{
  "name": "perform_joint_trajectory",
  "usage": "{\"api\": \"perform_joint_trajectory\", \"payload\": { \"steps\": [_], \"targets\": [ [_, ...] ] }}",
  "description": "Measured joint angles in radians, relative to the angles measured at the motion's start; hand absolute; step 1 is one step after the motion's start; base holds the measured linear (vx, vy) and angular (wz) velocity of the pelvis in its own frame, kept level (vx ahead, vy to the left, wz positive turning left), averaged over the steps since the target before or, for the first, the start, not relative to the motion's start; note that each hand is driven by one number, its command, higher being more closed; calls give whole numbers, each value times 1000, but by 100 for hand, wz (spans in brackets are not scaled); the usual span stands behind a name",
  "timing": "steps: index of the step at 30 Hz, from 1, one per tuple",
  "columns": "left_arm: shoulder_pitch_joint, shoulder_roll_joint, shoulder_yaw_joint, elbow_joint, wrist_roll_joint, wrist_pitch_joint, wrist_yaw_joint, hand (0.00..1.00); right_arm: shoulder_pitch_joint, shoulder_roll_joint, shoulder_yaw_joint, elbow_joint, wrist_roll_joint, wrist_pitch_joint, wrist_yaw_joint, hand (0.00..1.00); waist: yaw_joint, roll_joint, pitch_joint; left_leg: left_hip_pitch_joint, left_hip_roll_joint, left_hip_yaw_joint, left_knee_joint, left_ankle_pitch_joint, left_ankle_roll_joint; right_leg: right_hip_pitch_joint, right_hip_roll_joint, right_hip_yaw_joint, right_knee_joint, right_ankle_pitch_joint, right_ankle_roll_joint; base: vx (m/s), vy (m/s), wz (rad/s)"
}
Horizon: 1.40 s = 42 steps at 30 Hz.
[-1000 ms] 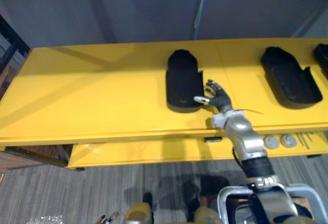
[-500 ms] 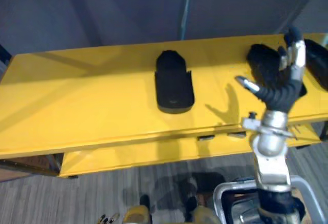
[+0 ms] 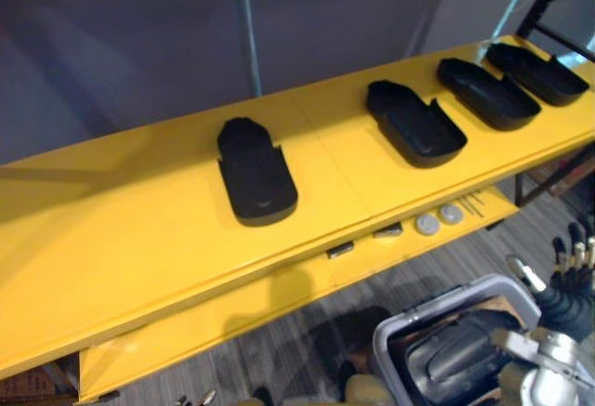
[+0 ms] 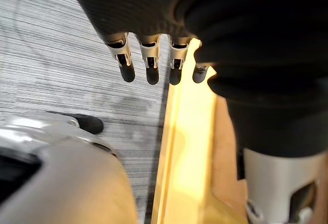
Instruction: Walk over and take plastic housings, then place them on the shelf
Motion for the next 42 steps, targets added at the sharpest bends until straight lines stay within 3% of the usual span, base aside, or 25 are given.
{"api": "perform_joint_trajectory", "payload": {
  "steps": [6,13,19,23,25,26,28,30,31,32,37,40,42],
  "targets": [
    [0,4,-41,1,7,-32,38,0,-16,-9,30,33,-73,5,-93,0,2,13,-7,6,1,0,-1,-1,-1,6,0,-1,0,-1,0,0,0,0],
    [-6,26,-122,3,111,-36,34,0,-31,-31,40,66,-119,80,-210,0,-5,20,-11,7,12,59,-4,-10,-14,-27,17,49,1,-1,-1,3,-4,-21],
    [-74,63,-179,3,165,-35,17,0,13,-31,-19,66,-65,90,-196,0,-67,21,-11,12,25,115,2,-20,-27,-49,35,97,5,4,-4,42,-1,-23],
    [-142,77,-236,-15,161,-33,5,0,32,-30,-29,61,-49,44,-155,0,-82,22,-10,4,33,142,34,-46,-23,-79,47,136,21,3,-4,16,1,-29],
    [-152,73,-237,-40,153,-32,7,0,23,-35,-14,56,-49,29,-140,0,-78,15,8,-4,34,131,107,-74,-9,-83,55,168,36,0,-8,-23,-14,-60],
    [-147,73,-236,-48,149,-31,13,0,-3,-58,34,54,-49,21,-122,0,-66,4,16,-54,36,59,243,-104,31,-101,57,216,56,-5,-11,-63,-37,-77],
    [-136,67,-236,-48,121,-28,24,0,-41,-110,91,51,-50,21,-101,0,-47,4,25,-110,27,-39,376,-119,55,-129,63,278,79,-15,-20,-93,4,-107],
    [-114,50,-233,-52,102,-28,45,0,-94,-180,125,50,-50,20,-92,0,-44,27,48,-150,26,-120,456,-164,56,-145,79,319,84,-14,-22,-82,106,-94],
    [-99,42,-234,-55,102,-28,51,0,-123,-213,125,50,-48,20,-91,0,-45,62,58,-145,40,-139,444,-205,42,-172,101,321,101,-13,-20,-99,151,-44],
    [-99,46,-233,-55,102,-30,53,0,-154,-222,121,50,-42,20,-92,0,-47,72,76,-137,38,-135,412,-223,33,-205,107,319,129,-14,-17,-101,113,-25],
    [-153,64,-233,-65,34,-45,58,0,-305,-239,128,49,-30,21,-92,0,-34,47,200,-175,5,-135,349,-237,8,-290,72,314,158,2,5,-147,71,3],
    [-202,63,-230,-81,-5,-86,78,0,-420,-281,154,49,-42,24,-111,0,-13,50,258,-250,-9,-136,411,-249,19,-355,52,312,208,13,22,-68,62,3],
    [-239,65,-230,-112,-2,-123,98,0,-489,-289,181,49,-53,26,-144,0,3,49,276,-319,-9,-141,499,-281,19,-434,53,312,319,-25,36,-45,42,11]
  ]
}}
